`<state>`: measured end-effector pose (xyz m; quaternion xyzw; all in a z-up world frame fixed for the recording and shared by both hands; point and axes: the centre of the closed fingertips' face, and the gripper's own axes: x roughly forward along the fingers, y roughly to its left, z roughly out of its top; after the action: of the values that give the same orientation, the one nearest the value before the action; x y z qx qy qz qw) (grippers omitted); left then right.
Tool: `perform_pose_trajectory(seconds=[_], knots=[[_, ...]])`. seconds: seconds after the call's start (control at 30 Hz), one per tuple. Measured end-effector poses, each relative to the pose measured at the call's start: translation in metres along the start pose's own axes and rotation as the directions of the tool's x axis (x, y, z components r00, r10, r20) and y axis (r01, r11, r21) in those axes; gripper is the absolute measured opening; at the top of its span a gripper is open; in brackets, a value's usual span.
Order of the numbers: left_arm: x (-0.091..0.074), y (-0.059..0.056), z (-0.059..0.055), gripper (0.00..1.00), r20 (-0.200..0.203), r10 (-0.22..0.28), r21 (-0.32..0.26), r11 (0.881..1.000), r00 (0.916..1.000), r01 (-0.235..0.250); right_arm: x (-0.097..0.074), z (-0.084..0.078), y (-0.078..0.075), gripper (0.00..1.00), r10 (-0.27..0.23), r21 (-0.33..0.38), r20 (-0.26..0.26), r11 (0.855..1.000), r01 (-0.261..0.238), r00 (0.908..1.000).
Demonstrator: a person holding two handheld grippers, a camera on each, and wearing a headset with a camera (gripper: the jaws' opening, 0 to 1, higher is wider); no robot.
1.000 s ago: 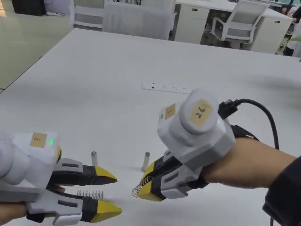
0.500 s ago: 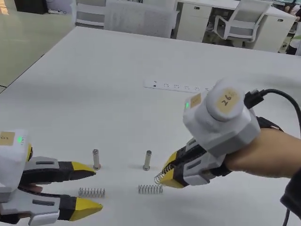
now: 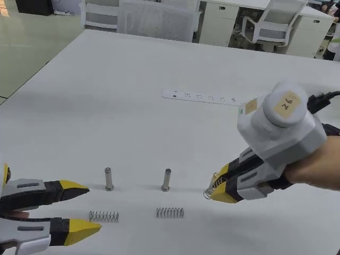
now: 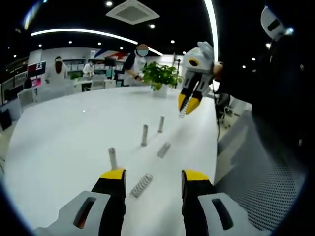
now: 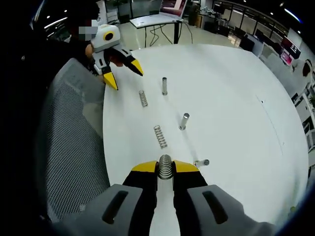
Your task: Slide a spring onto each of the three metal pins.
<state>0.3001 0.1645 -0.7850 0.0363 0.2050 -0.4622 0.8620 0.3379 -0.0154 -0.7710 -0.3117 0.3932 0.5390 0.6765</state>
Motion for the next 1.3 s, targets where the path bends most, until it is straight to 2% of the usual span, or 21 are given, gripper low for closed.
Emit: perform_pose_trajectory(seconds=[0.3,0.57,0.7,0.9,1.2,1.3], knots=[[0.003,-0.006,-0.001,0.39,0.017,-0.001,-0.016,1.0,0.9999,0.002,-0.009,-0.009,-0.021,0.08,-0.028,-0.018,-0.066,0.999,0.027,0.9974],[0.004,-0.009,-0.003,0.39,0.014,-0.008,-0.021,1.0,0.9999,0.008,-0.01,-0.005,-0.046,0.08,-0.068,-0.05,-0.111,0.997,0.063,0.9915],[0.005,-0.011,-0.004,0.38,0.009,-0.011,-0.021,1.0,0.9999,0.011,-0.003,-0.002,-0.052,0.08,-0.059,-0.057,-0.128,0.997,0.052,0.9901],[0.005,-0.011,-0.004,0.38,0.008,-0.011,-0.022,1.0,0.9999,0.011,0.008,-0.007,-0.059,0.08,-0.055,-0.086,-0.182,0.996,0.04,0.9818],[0.004,-0.012,-0.006,0.38,0.007,-0.005,-0.031,0.999,1.0,0.005,0.019,-0.014,-0.068,0.08,-0.039,-0.081,-0.223,0.996,0.021,0.9741],[0.004,-0.011,-0.006,0.37,0.008,-0.004,-0.033,0.999,1.0,0.004,0.021,-0.015,-0.068,0.08,-0.029,-0.072,-0.223,0.997,0.014,0.9743]])
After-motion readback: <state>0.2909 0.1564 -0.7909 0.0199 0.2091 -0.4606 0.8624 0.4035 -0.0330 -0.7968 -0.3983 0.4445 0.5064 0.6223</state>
